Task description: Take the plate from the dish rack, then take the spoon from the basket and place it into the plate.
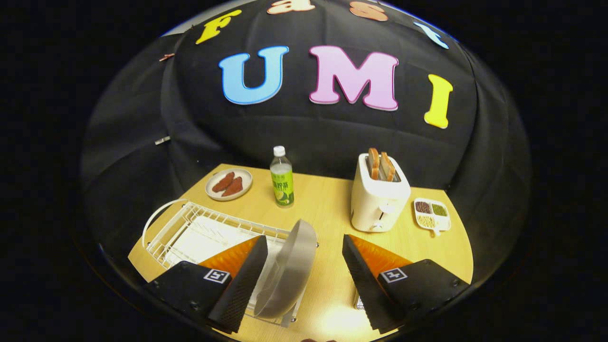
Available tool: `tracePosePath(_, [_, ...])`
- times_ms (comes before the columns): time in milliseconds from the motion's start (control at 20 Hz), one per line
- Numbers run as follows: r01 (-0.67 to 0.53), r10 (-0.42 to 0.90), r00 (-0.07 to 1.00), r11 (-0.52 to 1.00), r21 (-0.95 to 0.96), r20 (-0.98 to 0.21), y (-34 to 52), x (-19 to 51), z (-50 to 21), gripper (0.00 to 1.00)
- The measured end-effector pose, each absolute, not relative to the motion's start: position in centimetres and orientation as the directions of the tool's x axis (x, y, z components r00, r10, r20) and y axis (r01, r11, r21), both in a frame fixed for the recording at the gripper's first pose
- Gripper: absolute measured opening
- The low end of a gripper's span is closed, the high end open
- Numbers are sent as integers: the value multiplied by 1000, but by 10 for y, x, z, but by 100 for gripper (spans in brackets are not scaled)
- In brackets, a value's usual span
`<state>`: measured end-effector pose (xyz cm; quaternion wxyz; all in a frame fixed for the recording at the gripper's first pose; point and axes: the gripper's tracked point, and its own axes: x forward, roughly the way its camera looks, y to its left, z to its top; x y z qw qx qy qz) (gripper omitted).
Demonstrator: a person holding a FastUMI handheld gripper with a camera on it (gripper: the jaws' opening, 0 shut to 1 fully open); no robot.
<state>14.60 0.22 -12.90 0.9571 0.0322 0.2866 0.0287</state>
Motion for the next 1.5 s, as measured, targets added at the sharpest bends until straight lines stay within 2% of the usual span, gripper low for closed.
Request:
tracePosePath(250, [51,73,731,986,160,-679,2,153,-165,99])
tracePosePath(300, [58,77,716,984,169,-694,5,153,-170,95])
tracePosePath(450, [55,104,671,980,190,-734,15,150,-180,82])
tracePosePath(650, [95,76,608,981,168,-790,28,145,-192,46])
tracePosePath(1050, [120,25,575,986,115,-818,30,138,-190,40])
tracePosePath(1250, [191,-32,582,977,99,-812,23,141,-176,40])
tracePosePath(1500, [206,-89,577,978,40,-812,18,143,-174,38])
